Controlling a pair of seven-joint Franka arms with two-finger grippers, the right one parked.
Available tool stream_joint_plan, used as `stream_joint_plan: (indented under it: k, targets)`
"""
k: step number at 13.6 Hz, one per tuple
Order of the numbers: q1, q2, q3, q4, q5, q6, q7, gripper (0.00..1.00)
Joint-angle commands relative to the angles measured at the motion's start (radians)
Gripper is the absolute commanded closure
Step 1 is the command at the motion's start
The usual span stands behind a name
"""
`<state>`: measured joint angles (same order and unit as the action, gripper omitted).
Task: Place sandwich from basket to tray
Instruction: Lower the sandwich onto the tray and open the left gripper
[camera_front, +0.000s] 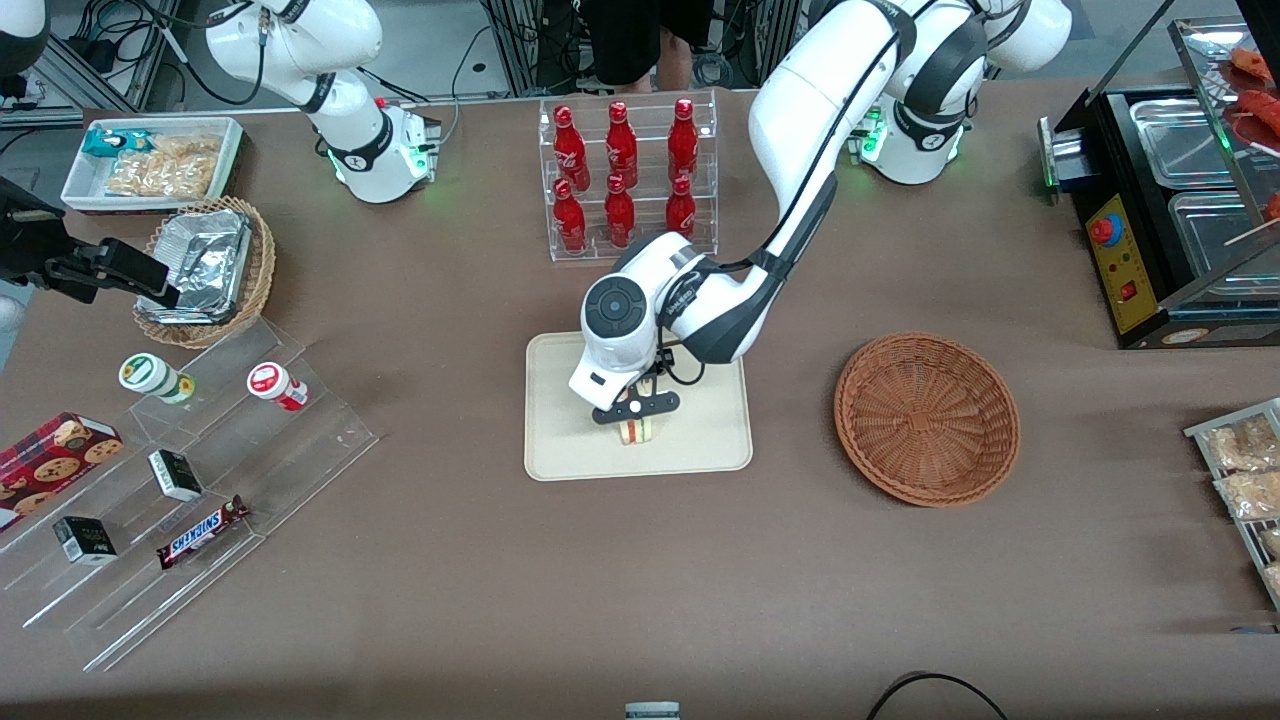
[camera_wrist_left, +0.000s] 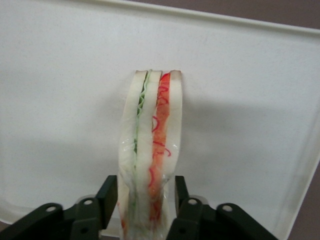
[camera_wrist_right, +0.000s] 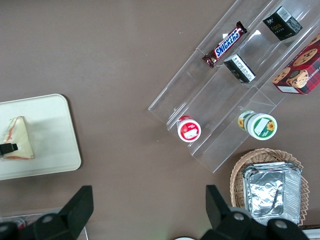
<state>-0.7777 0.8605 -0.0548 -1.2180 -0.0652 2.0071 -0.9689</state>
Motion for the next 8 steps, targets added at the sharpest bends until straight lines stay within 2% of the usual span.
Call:
stream_joint_plan:
  k: [1,4,8]
  targets:
    - [-0.009,-0.061,0.013,-0.001,0.019,-0.056,-0.019,0.0]
    - [0.029,-0.142,0.02,-0.018,0.019,-0.151,-0.005,0.0]
    - [0.076,-0.28,0.072,-0.15,0.03,-0.191,0.07,0.0]
